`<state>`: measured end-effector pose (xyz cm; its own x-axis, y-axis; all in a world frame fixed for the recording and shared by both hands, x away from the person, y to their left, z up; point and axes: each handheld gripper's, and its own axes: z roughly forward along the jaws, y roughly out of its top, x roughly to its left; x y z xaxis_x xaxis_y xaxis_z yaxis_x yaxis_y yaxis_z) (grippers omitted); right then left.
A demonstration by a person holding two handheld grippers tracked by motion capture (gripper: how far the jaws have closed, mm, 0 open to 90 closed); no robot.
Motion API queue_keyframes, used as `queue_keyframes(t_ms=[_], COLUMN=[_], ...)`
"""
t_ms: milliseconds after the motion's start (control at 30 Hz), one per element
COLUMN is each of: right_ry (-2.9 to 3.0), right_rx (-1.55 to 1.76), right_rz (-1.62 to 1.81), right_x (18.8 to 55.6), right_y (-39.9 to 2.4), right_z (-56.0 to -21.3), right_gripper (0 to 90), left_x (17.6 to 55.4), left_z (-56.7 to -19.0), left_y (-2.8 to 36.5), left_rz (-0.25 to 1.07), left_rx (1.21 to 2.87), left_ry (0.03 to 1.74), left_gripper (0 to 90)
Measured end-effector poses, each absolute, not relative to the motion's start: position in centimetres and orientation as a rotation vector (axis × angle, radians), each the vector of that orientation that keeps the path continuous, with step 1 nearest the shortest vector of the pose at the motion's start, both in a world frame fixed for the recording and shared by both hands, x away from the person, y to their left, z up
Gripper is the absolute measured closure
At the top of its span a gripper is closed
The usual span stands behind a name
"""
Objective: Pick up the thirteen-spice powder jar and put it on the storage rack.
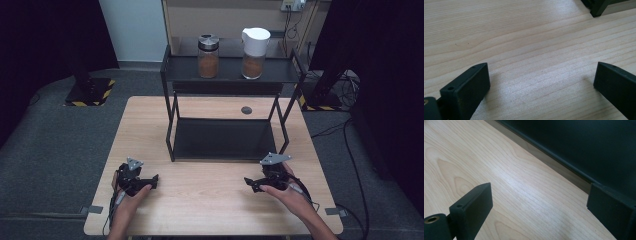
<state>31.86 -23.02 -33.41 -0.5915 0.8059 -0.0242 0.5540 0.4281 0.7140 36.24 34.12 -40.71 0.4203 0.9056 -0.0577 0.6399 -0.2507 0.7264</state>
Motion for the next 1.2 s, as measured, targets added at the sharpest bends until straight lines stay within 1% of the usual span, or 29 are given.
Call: queue_keyframes(t_ms=[300,800,1200], right_ry=[2.314,2.327,2.313], right_rx=[1.190,1.183,1.188], right_rz=[0.925,0.875,0.900], right_x=[31.4,30.8,30.6], right_y=[-23.7,-23.7,-24.0], right_z=[-34.9,-36.5,-37.0], right_gripper=[7.2,6.0,3.7], left_x=[36.2,36.2,36.2], left_z=[-40.7,-40.7,-40.7], left_y=[34.1,34.1,34.1], left_rz=[0.495,0.495,0.495], left_rx=[1.989,1.988,1.988], left_ry=[1.306,1.307,1.307], left_gripper=[0.0,0.0,0.0])
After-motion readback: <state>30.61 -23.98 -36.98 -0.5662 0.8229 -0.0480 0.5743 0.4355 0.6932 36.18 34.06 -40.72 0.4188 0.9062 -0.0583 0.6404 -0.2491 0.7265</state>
